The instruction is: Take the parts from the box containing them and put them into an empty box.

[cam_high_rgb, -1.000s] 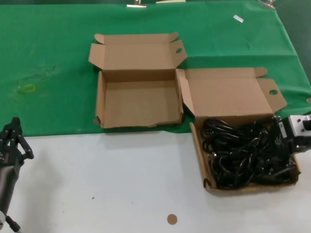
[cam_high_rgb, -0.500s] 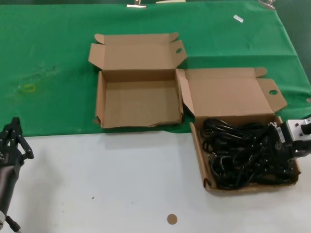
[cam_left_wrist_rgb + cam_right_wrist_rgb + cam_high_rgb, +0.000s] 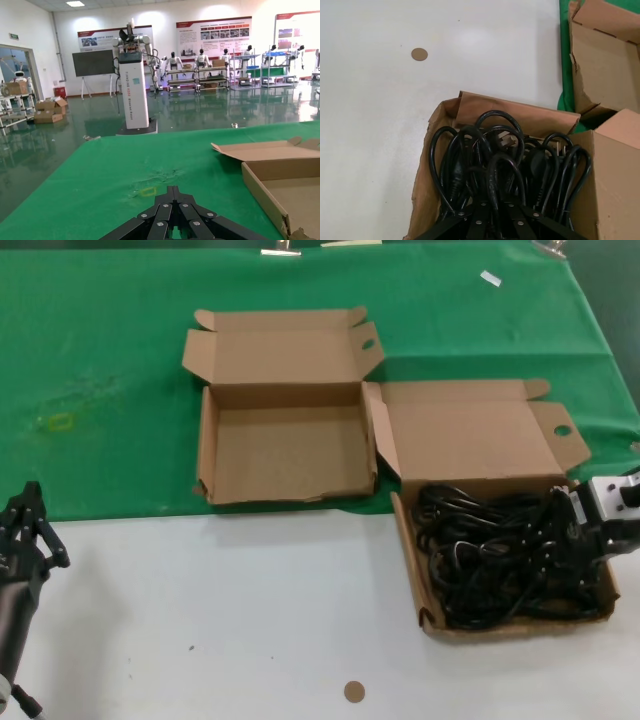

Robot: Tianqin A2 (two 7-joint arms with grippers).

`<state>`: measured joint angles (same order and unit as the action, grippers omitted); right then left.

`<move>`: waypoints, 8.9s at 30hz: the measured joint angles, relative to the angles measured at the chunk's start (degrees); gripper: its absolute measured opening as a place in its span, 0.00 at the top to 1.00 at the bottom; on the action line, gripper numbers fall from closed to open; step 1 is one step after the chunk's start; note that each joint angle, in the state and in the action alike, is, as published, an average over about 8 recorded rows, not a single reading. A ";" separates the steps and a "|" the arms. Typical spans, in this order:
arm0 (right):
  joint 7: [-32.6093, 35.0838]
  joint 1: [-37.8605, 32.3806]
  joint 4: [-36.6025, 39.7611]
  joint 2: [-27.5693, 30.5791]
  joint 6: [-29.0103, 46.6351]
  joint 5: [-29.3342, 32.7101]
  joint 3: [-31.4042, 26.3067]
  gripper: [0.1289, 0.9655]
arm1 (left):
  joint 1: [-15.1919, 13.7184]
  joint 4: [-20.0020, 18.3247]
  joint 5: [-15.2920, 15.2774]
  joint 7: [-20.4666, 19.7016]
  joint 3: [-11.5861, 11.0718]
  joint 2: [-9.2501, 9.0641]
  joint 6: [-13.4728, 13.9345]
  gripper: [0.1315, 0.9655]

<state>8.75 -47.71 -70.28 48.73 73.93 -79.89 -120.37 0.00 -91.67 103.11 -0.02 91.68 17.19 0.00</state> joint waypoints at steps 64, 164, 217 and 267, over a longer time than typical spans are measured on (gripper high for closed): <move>6.50 -30.90 40.69 -41.27 -12.70 9.16 -8.64 0.97 | 0.00 0.00 0.00 0.00 0.00 0.00 0.00 0.99; -4.43 35.51 -9.35 -33.82 -66.10 -18.97 23.88 0.00 | 0.00 0.00 0.02 0.01 0.00 0.00 0.00 0.00; -7.75 44.86 -18.59 -32.07 -72.10 -22.25 27.57 0.00 | 0.00 0.00 0.02 0.02 0.00 0.00 0.00 0.00; -7.74 44.86 -18.59 -32.07 -72.10 -22.25 27.57 0.00 | 0.00 0.00 0.02 0.02 0.00 0.00 0.00 0.00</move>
<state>1.01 -2.85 -88.86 16.66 1.83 -102.13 -92.80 0.00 -91.67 103.13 0.00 91.67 17.19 0.00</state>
